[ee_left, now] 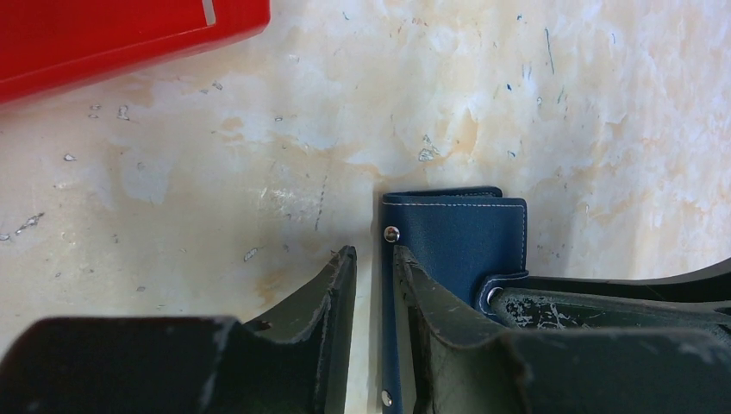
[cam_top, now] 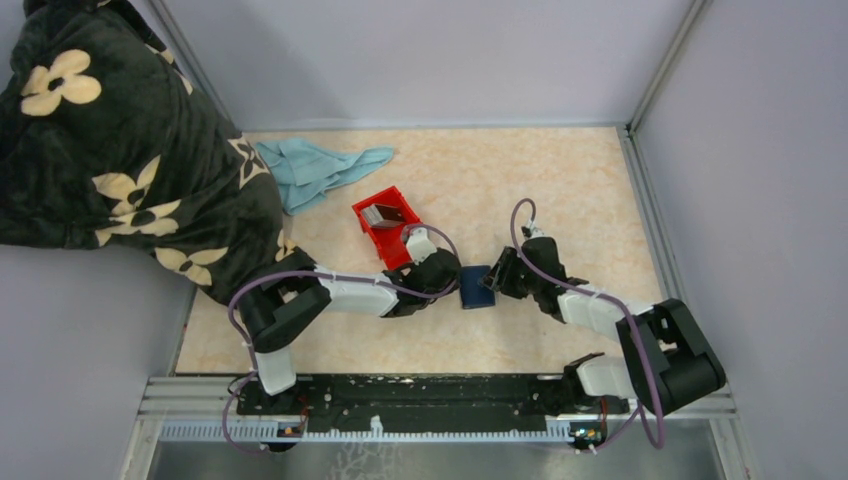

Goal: Put the credit cards into the card holder
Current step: Close the card holder at the center of the board.

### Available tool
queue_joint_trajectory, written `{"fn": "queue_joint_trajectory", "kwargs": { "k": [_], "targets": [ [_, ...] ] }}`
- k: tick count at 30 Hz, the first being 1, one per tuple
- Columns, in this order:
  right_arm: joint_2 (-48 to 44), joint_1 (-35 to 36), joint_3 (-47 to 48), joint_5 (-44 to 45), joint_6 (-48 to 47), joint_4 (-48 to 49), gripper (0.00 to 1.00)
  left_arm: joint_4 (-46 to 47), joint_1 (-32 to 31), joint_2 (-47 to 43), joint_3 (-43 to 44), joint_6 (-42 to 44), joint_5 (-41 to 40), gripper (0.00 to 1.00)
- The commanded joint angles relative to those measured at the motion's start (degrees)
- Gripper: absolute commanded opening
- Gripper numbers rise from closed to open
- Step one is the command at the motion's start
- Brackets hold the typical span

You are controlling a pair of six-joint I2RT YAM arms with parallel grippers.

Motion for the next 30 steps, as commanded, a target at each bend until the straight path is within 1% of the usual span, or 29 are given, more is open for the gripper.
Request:
{"fn": "queue_joint_trajectory", "kwargs": {
  "k": [1, 4, 6, 9, 11, 15, 17, 21, 24, 30],
  "targets": [
    [1.2, 1.1, -2.0, 2.3, -0.6, -11.1, 0.39, -10.7, 0.2, 4.9, -1.7, 2.4, 2.3, 0.31],
    [-0.6, 1.6, -2.7, 1.8, 0.1, -10.4, 0.39, -10.8, 0.2, 5.0, -1.7, 2.4, 2.3, 0.31],
    [-4.0, 1.7, -2.8, 1.7, 1.0, -10.0, 0.4, -10.7, 0.2, 5.0, -1.8, 2.3, 2.4, 0.31],
    [-7.3, 1.7, -0.2, 4.3, 1.3, -13.9, 0.42, -10.6, 0.2, 4.9, -2.3, 2.1, 2.4, 0.31],
    [-7.9, 1.7, 1.7, 5.7, 1.7, -15.8, 0.44, -10.5, 0.2, 4.9, -2.5, 2.0, 2.5, 0.31],
    [-5.0, 1.7, 4.0, 7.0, 3.1, -16.2, 0.44, -10.4, 0.2, 5.0, -2.6, 2.0, 2.9, 0.31],
    [-3.9, 1.7, 3.9, 6.7, 4.3, -14.6, 0.44, -10.3, 0.2, 4.8, -2.7, 2.1, 2.9, 0.31],
    [-4.0, 1.6, 2.5, 5.5, 6.7, -10.1, 0.46, -10.0, 0.2, 4.7, -3.4, 2.0, 2.9, 0.31],
    [-4.2, 1.6, 3.2, 5.2, 7.1, -9.6, 0.49, -9.8, 0.2, 4.7, -3.7, 1.9, 3.1, 0.31],
    [-2.8, 1.6, 3.8, 5.4, 7.4, -9.4, 0.5, -9.5, 0.2, 4.6, -4.1, 1.9, 3.4, 0.31]
  ]
}}
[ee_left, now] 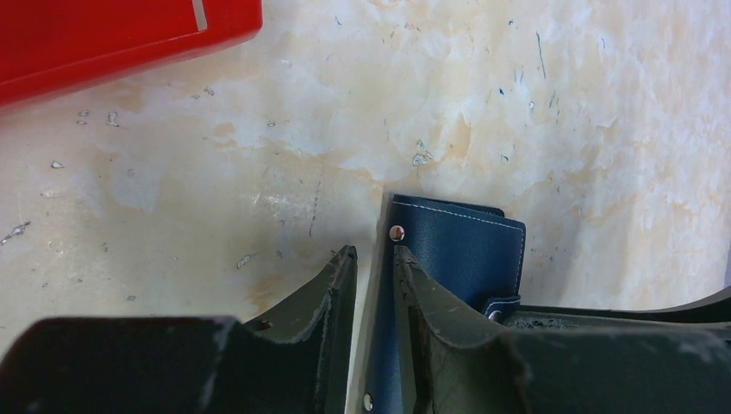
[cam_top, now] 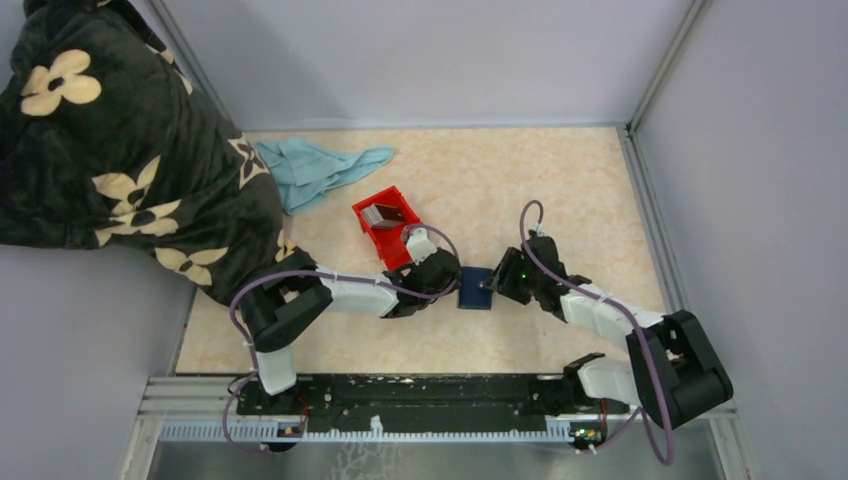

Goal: Put the credit cards into the card holder
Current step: Close the card holder at the center of the board.

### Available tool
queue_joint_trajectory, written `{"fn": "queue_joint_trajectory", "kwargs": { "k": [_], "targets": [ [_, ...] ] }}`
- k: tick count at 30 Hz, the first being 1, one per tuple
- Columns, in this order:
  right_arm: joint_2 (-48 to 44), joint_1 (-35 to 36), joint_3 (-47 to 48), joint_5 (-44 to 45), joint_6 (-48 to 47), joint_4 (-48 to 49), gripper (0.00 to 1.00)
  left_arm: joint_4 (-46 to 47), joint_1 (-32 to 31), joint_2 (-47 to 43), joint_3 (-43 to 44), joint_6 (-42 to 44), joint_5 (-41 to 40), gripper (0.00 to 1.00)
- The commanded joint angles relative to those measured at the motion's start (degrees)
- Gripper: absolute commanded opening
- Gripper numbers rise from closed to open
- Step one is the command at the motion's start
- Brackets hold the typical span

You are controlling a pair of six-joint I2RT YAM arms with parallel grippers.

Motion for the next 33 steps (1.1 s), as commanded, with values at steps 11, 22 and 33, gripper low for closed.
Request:
{"fn": "queue_joint_trajectory", "kwargs": {
  "k": [11, 22, 33],
  "targets": [
    [4.9, 0.4, 1.2, 2.0, 1.5, 3.1, 0.5, -10.5, 0.1, 4.1, -4.1, 1.7, 3.7, 0.31],
    [6.1, 0.4, -2.1, 2.2, 1.7, 3.3, 0.4, -10.1, 0.1, 4.3, -4.3, 1.6, 3.8, 0.31],
    [1.7, 1.9, -4.1, 4.0, 1.9, 2.9, 0.41, -10.2, 0.1, 4.8, -3.8, 1.7, 4.0, 0.31]
  ]
}}
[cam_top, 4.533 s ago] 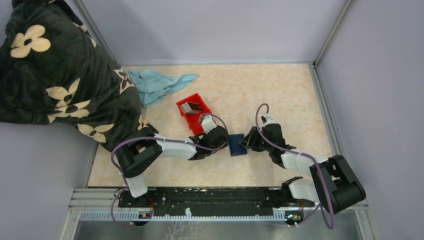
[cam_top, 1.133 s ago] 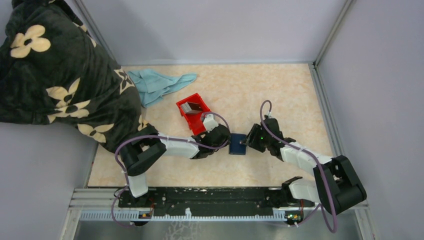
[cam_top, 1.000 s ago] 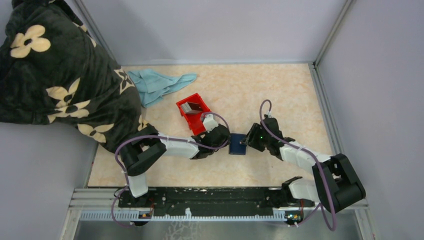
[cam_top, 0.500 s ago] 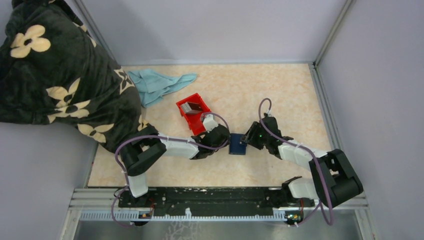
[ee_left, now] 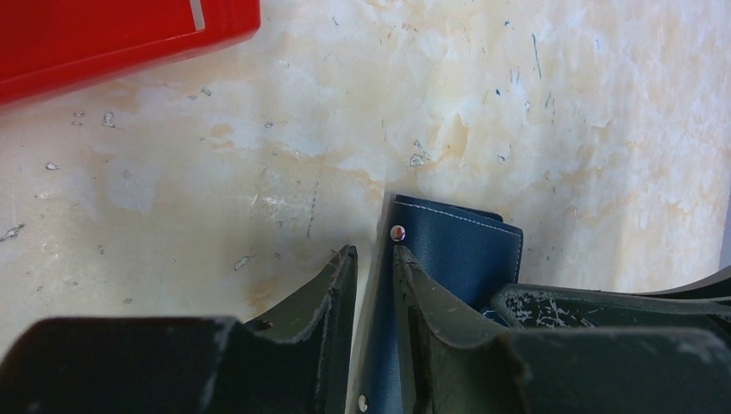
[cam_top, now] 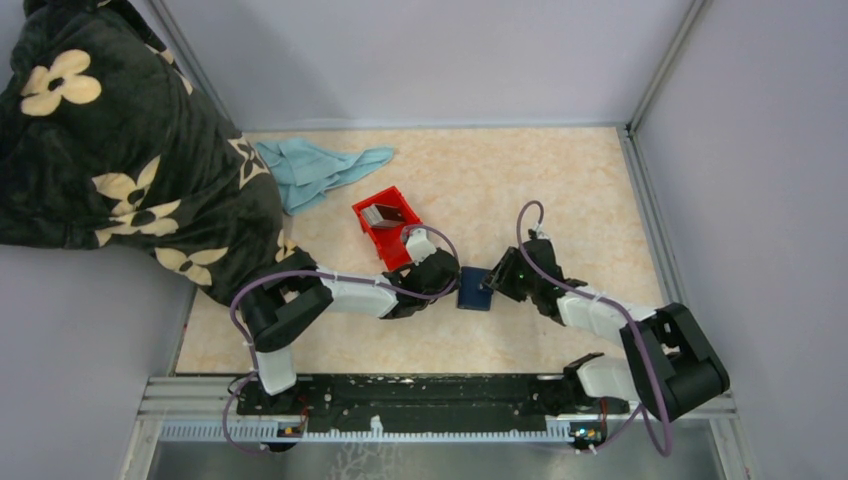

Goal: Put the credit cards into the card holder
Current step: Close the card holder at the center of the board.

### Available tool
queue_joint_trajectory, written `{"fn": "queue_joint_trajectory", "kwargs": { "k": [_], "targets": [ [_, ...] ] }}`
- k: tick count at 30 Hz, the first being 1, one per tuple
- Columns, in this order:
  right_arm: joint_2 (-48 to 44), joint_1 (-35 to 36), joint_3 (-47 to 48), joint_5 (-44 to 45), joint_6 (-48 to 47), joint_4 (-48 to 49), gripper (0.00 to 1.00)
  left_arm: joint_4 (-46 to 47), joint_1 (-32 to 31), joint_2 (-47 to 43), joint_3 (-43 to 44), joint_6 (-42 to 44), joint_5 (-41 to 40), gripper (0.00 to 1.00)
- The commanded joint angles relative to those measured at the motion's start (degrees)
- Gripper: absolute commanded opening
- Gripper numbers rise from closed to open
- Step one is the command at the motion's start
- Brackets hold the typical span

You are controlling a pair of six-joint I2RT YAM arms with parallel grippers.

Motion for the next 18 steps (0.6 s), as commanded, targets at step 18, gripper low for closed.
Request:
{"fn": "queue_joint_trajectory", "kwargs": {
  "k": [18],
  "targets": [
    [-6.3, 0.8, -3.7, 1.5, -0.3, -2.9, 0.44, -11.9, 0.1, 4.5, -3.4, 1.9, 3.8, 0.31]
  ]
}}
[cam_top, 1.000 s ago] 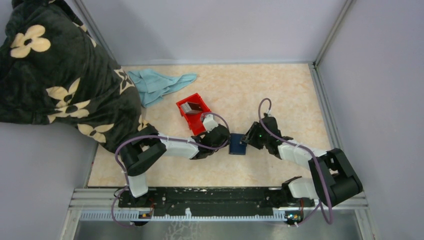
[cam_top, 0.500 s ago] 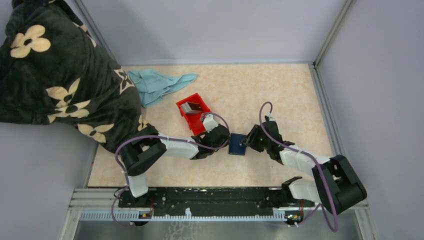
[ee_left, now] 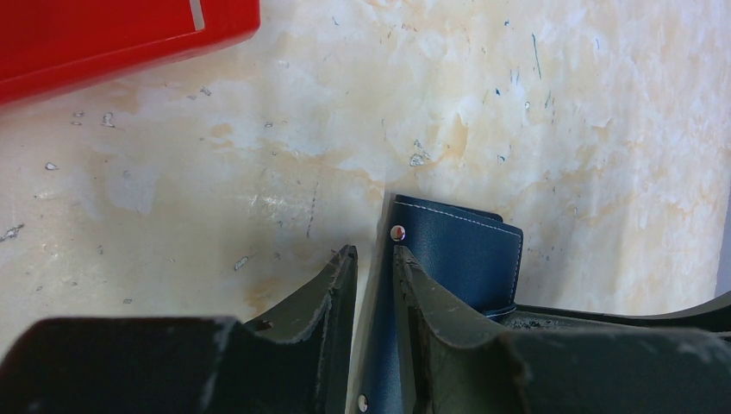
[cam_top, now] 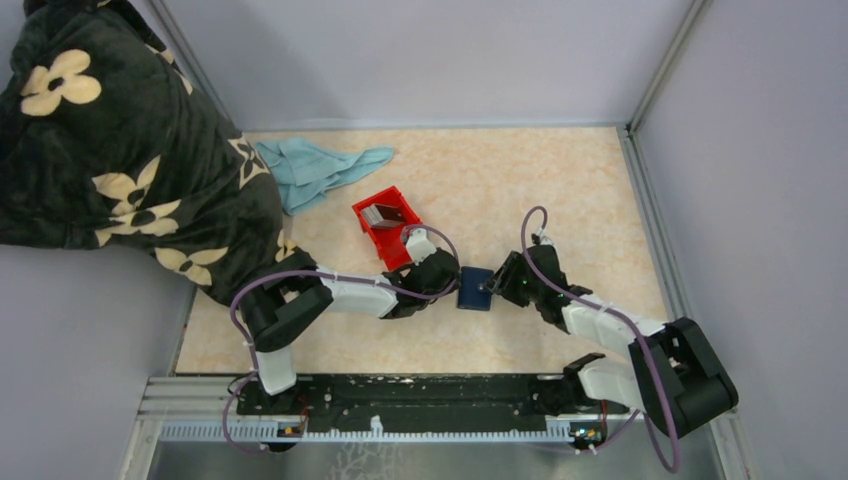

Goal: Put the credit cards into the card holder
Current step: Close the card holder at the center of the board.

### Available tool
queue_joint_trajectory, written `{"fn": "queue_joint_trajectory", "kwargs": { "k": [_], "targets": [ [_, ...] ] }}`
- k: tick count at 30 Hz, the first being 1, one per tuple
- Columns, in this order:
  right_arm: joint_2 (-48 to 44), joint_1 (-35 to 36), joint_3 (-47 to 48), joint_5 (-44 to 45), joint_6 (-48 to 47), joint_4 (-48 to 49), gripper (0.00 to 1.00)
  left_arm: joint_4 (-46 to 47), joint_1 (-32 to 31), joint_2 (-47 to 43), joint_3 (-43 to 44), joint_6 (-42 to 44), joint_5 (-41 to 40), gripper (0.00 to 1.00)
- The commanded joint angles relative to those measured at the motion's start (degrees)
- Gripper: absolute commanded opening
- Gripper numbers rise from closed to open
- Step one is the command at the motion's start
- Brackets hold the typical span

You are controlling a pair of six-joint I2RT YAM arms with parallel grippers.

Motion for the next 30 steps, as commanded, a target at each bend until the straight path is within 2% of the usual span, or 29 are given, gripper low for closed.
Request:
{"fn": "queue_joint_trajectory", "kwargs": {
  "k": [1, 7, 30],
  "targets": [
    [-1.5, 0.4, -0.8, 1.1, -0.3, -1.7, 0.44, -12.0, 0.0, 4.7, -3.4, 1.9, 3.8, 0.31],
    [-2.6, 1.1, -0.7, 1.2, -0.7, -2.1, 0.44, -11.6, 0.1, 4.9, -3.5, 1.8, 4.0, 0.31],
    [2.5, 2.3, -1.0, 1.5, -0.6, 1.3, 0.43, -11.0, 0.1, 5.5, -4.0, 1.5, 4.3, 0.31]
  ]
}}
